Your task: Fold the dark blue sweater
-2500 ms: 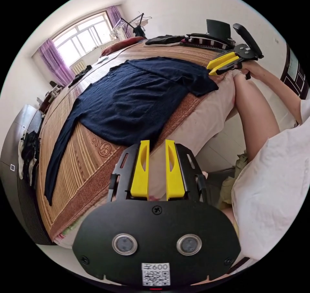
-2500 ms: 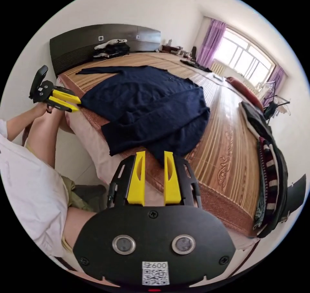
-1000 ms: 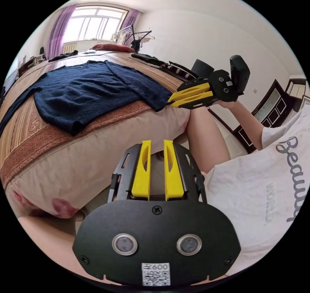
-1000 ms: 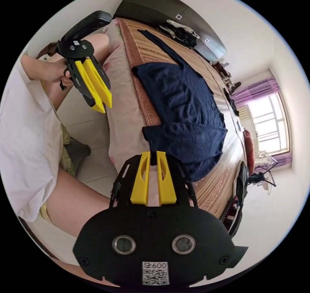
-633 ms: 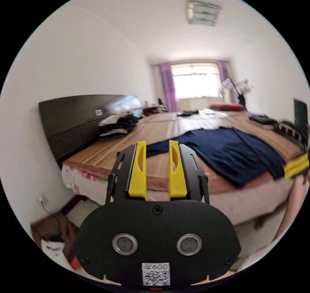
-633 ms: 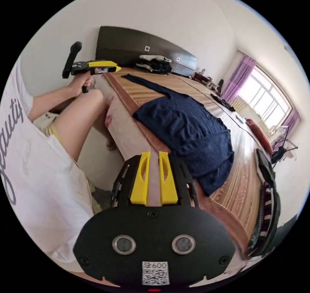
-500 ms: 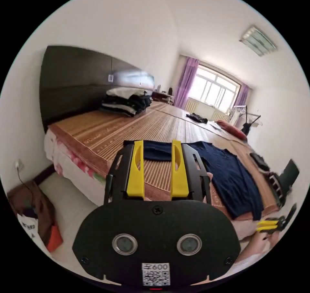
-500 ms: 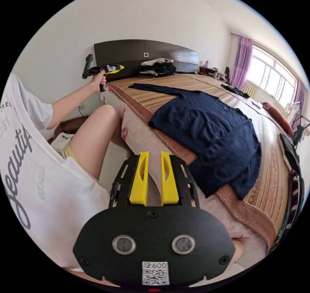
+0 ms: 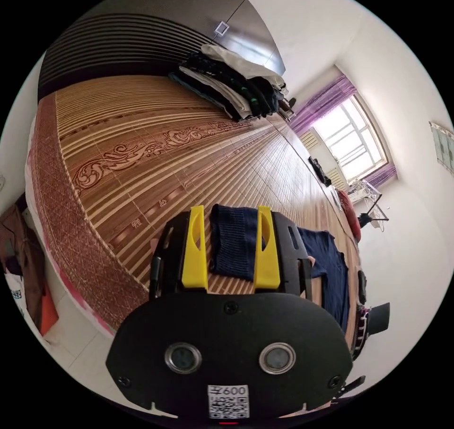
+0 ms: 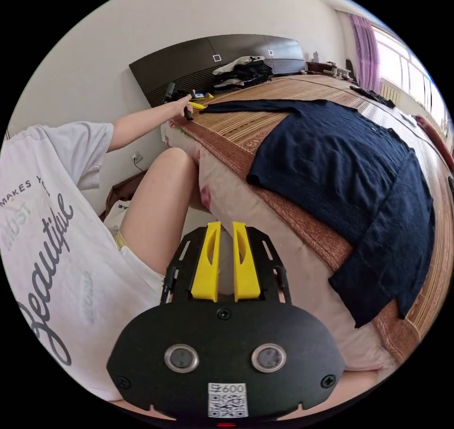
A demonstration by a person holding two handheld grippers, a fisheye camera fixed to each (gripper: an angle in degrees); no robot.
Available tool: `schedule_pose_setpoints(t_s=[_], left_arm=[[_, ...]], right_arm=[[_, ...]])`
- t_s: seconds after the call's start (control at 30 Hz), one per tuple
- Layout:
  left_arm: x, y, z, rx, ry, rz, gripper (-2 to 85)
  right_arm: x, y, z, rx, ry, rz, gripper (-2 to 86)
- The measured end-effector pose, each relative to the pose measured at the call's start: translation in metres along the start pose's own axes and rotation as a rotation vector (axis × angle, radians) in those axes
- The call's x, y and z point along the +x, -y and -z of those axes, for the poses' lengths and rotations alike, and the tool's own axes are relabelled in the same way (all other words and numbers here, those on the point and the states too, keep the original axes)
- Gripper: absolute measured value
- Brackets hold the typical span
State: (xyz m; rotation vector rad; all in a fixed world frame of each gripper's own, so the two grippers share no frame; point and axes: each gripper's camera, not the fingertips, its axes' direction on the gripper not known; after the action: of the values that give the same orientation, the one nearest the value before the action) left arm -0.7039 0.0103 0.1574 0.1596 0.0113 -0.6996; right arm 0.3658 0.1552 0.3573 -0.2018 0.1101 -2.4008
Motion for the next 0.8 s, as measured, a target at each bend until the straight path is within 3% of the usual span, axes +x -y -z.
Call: schedule_pose_setpoints(t_s=[0.07,0.13,0.27,0.37,0.47,0.6,0.67,0.73,0.8], left_arm=[[0.009,0.003,-0.003,-0.028,0.081,-0.047,7.1],[0.017,0.012,-0.017,-0.137,0.003,-0.132,3.9],[0.02,0.019,-0.019,-0.14,0.008,-0.143,2.9],[0.029,0.024,-0.012,-0.137,-0.04,-0.157,2.4],[0.059,0.028,0.013,-0.044,-0.222,-0.165,2.1],[0.162,0.029,0.049,-0.016,-0.335,-0.404,1.9],[0.214,0.014,0.068,-0.006,-0.44,-0.523,1.8],[0.286,-0.04,0.093,-0.034,-0.636,-0.741,1.7],[0.33,-0.101,0.097,-0.112,-0.671,-0.922,1.7]], right_arm=[[0.016,-0.004,-0.009,0.076,0.075,-0.031,-0.5],[0.03,-0.011,-0.014,0.15,0.177,-0.072,-0.6],[0.067,-0.032,-0.026,0.291,0.431,-0.172,-0.8],[0.086,-0.057,-0.024,0.36,0.395,-0.236,-0.8],[0.1,-0.082,-0.018,0.385,0.268,-0.287,-0.8],[0.128,-0.104,-0.012,0.426,0.32,-0.353,-0.8],[0.143,-0.125,0.004,0.54,0.342,-0.409,-0.7],[0.147,-0.143,0.023,0.639,0.322,-0.421,-0.5],[0.151,-0.163,0.041,0.728,0.285,-0.436,-0.1]])
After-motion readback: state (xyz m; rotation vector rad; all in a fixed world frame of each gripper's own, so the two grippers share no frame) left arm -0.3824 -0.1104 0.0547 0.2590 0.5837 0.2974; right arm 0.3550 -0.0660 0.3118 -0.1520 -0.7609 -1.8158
